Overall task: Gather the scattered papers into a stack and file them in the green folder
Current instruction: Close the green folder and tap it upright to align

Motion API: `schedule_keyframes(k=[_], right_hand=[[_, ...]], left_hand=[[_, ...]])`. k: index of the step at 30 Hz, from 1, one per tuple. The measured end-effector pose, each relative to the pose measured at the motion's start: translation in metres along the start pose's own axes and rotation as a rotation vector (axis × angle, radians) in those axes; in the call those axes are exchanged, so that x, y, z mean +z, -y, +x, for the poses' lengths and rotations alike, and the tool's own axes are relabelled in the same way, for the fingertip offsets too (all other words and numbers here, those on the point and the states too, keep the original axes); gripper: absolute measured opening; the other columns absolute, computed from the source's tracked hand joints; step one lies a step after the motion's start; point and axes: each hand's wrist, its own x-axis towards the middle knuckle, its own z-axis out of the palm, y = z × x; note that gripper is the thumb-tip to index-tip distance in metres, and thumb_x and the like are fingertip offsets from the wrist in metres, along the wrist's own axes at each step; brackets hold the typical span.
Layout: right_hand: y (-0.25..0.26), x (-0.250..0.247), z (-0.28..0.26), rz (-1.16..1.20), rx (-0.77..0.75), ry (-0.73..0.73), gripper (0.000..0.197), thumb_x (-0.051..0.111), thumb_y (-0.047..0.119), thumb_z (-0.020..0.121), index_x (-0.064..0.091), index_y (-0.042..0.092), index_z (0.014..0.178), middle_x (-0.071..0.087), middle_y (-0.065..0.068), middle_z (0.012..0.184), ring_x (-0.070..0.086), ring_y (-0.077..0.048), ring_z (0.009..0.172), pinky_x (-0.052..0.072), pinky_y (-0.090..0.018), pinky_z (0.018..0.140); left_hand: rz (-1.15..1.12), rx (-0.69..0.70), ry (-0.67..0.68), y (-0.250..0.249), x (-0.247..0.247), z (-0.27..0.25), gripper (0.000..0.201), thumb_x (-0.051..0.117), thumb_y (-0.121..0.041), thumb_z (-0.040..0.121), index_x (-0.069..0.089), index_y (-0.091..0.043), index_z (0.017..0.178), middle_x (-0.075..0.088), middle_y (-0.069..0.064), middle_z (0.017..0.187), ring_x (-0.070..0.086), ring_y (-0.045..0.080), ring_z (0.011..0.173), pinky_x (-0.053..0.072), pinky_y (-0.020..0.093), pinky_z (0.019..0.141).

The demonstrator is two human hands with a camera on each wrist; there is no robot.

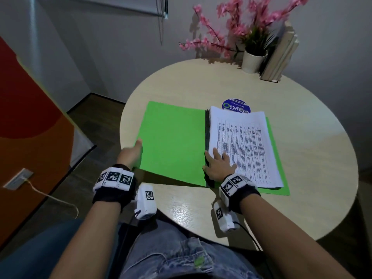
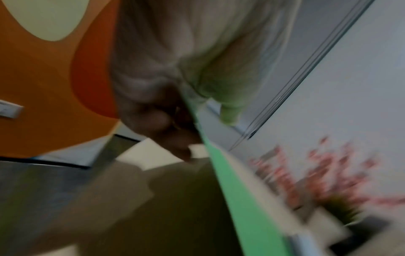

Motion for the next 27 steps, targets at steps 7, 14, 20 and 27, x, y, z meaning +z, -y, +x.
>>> schedule_keyframes(k=[7,14,20,27], right_hand=[[-0.026,-0.063,-0.034,0.219,-0.062,-0.010,0.053,0.020,0.034,0.101,0.023,0.009,0.147,0.013,-0.015,0.158,0.012,-0.029,0.146,0.006,-0.046,0.118],[-0.102,-0.131,-0.069,0.839,0.078,-0.330,0.055,0.025,0.049,0.096,0.040,0.020,0.141,0.052,-0.009,0.138,0.054,-0.026,0.109,0.039,-0.038,0.093],[-0.172,-0.110,-0.072,0.885,0.224,-0.229,0.054,0.035,0.047,0.095,0.032,0.019,0.141,0.048,-0.017,0.137,0.053,-0.034,0.111,0.043,-0.041,0.090],[-0.179,-0.042,-0.035,0.260,0.314,-0.131,0.048,0.052,0.031,0.090,0.043,0.002,0.127,0.040,-0.018,0.138,0.044,-0.033,0.120,0.039,-0.038,0.103]], left_hand=[[-0.575,0.340,0.474,-0.070,0.033,-0.060,0.071,0.003,-0.061,0.090,0.059,-0.018,0.083,0.059,-0.005,0.061,0.050,-0.002,0.037,0.038,0.013,0.042],[-0.003,0.450,0.622,-0.104,0.128,-0.059,0.038,0.035,-0.034,0.098,0.060,-0.009,0.114,0.060,0.010,0.113,0.057,0.018,0.093,0.040,0.028,0.073],[0.492,0.293,0.331,-0.098,0.178,-0.020,0.063,0.057,-0.033,0.087,0.038,0.006,0.133,0.038,0.022,0.139,0.043,0.036,0.125,0.040,0.039,0.100],[0.271,0.142,0.254,-0.103,0.199,-0.007,0.063,0.061,-0.016,0.084,0.027,0.001,0.134,0.031,0.023,0.142,0.038,0.039,0.128,0.037,0.043,0.104]])
